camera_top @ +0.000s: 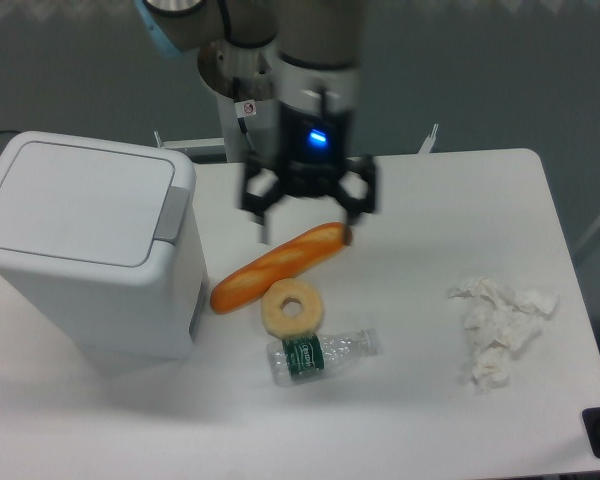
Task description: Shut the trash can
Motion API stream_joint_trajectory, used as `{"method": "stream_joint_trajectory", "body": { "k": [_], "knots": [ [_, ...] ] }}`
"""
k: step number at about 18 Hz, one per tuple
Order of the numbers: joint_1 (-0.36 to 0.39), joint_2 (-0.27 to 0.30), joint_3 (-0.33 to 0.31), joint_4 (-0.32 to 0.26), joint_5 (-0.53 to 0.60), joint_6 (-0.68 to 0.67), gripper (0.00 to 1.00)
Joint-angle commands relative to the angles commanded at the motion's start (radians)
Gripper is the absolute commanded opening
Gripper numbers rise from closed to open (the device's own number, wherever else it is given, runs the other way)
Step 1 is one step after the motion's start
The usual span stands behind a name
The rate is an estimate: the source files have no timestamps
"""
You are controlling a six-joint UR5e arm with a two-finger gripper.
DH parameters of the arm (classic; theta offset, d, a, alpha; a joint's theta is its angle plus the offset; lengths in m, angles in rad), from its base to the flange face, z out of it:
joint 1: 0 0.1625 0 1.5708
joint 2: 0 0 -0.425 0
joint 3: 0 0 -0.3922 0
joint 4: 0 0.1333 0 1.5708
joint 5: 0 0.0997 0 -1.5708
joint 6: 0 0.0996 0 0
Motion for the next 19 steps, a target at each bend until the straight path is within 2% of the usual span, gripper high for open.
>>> {"method": "stream_joint_trajectory", "body": {
  "k": [4, 8, 10, 12, 19],
  "knots": [
    [0.066, -0.097, 0.012, 0.002, 0.054, 0.264, 1.0],
    [0.112, -0.161, 0.023, 0.005, 0.081, 0.529, 1.0],
    [0.115, -0.207, 0.031, 0.003, 0.182, 0.659, 1.0],
    [0.111, -0.232, 0.066, 0.0, 0.268, 0.708, 1.0],
    [0.108, -0.252, 0.081, 0.003, 0.302, 0.726, 1.0]
  ]
}}
